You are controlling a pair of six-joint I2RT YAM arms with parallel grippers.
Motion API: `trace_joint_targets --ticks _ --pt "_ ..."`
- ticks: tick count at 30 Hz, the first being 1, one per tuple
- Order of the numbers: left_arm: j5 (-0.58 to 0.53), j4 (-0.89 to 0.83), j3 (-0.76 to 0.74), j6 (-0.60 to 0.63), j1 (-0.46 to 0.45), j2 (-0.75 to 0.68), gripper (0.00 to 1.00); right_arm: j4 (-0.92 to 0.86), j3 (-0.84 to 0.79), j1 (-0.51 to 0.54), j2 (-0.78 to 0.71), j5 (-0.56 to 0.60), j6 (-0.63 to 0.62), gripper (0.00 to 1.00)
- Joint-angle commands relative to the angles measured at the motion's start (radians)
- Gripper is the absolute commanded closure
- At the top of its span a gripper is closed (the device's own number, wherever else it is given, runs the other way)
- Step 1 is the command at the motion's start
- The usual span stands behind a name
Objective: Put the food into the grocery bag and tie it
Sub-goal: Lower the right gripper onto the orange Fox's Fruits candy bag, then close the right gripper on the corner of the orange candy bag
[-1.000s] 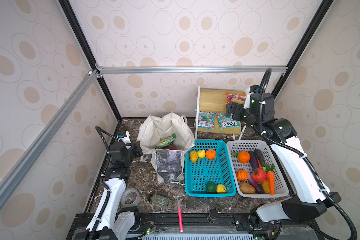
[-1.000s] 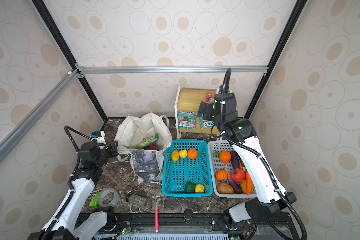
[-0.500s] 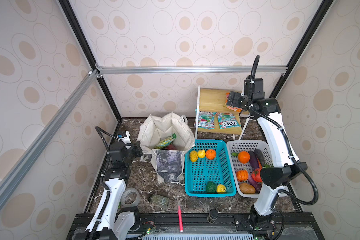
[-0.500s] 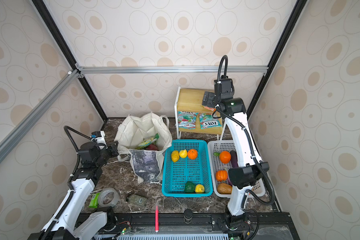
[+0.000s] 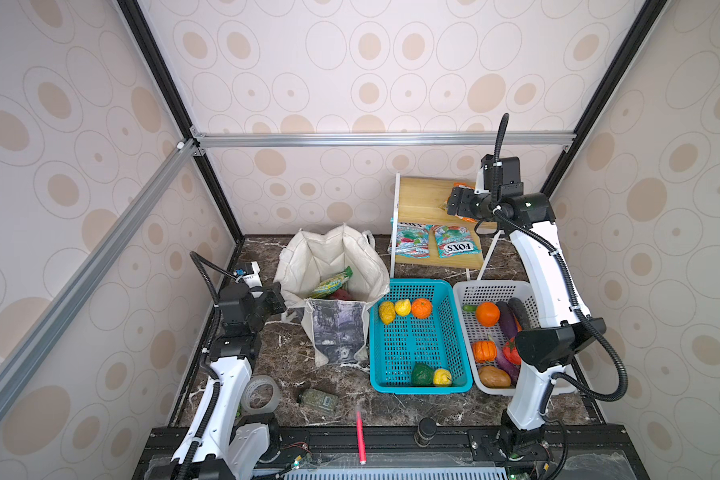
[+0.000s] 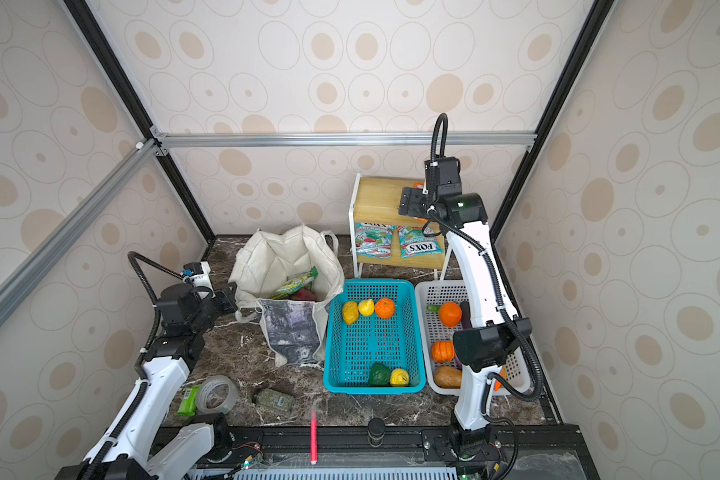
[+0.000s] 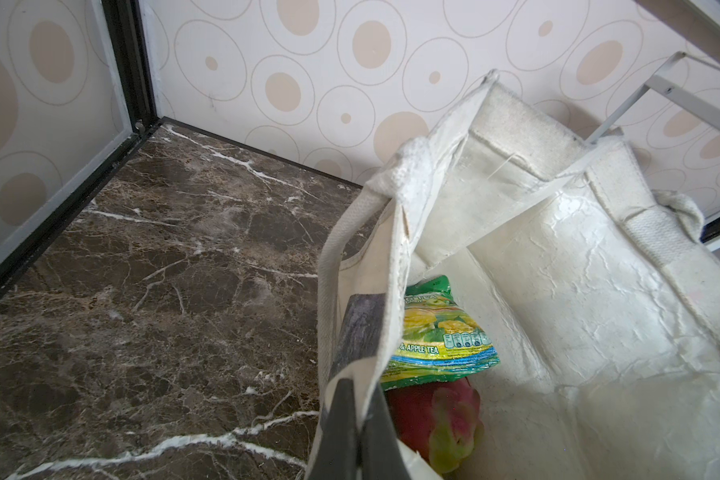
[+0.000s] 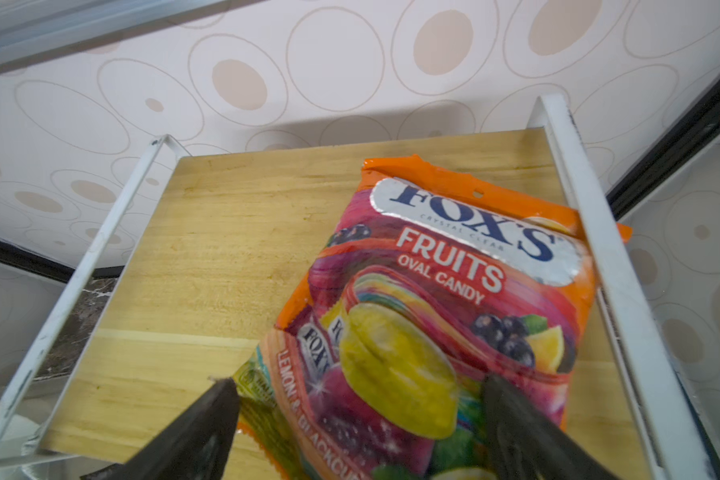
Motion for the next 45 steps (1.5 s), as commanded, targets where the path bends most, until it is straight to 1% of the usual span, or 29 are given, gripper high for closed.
trace_joint_targets --ticks 1,4,7,9,11,14,16,18,20,21,23,26,29,35,38,41,45 --pt "0.015 0.015 0.030 0.000 0.004 0.000 1.00 -0.013 0.052 0.016 0.029 -0.044 0.005 0.07" --pt "0.011 0.015 0.029 0.001 0.004 -0.003 1.00 -0.025 0.084 0.016 0.022 -0.023 0.014 0.06" --pt "0.011 0.015 0.030 0.002 0.005 -0.005 1.00 -0.034 0.072 0.016 -0.024 0.005 0.036 0.02" --pt "0.010 0.015 0.030 0.001 0.005 -0.005 1.00 -0.025 0.030 0.017 -0.076 0.050 0.063 0.00" --pt "0.012 0.014 0.029 0.000 0.004 -0.007 1.00 0.011 -0.049 0.016 -0.149 0.110 0.108 0.00" --pt "0.015 0.015 0.029 0.000 0.004 -0.006 1.00 0.086 -0.228 0.013 -0.276 0.165 0.197 0.00" --pt "0.017 0.016 0.029 -0.001 0.003 -0.010 1.00 0.168 -0.367 0.010 -0.374 0.193 0.245 0.00" --pt "0.014 0.017 0.028 0.000 0.005 -0.012 1.00 0.332 -0.581 0.007 -0.505 0.194 0.290 0.00" --pt "0.015 0.018 0.027 -0.002 0.005 -0.014 1.00 0.527 -0.770 -0.016 -0.609 0.112 0.307 0.00" --pt "0.015 0.016 0.027 -0.001 0.005 -0.014 1.00 0.557 -0.803 -0.030 -0.630 0.073 0.319 0.00" --pt "0.017 0.018 0.028 -0.001 0.004 -0.014 1.00 0.491 -0.767 -0.048 -0.614 0.023 0.339 0.00" --pt "0.018 0.018 0.028 -0.001 0.004 -0.012 1.00 0.362 -0.668 -0.063 -0.542 -0.018 0.352 0.00" --pt "0.015 0.016 0.027 0.000 0.004 -0.017 1.00 0.339 -0.633 -0.073 -0.495 -0.085 0.372 0.00" --pt "0.011 0.014 0.027 0.003 0.004 -0.019 1.00 0.374 -0.648 -0.091 -0.449 -0.187 0.475 0.11" --pt "0.013 0.016 0.028 0.003 0.004 -0.017 1.00 0.375 -0.652 -0.106 -0.425 -0.199 0.510 0.18" --pt "0.015 0.015 0.029 0.002 0.003 -0.018 1.00 0.401 -0.674 -0.132 -0.415 -0.227 0.546 0.28" --pt "0.015 0.015 0.030 0.002 0.004 -0.019 1.00 0.427 -0.699 -0.156 -0.404 -0.267 0.578 0.37"
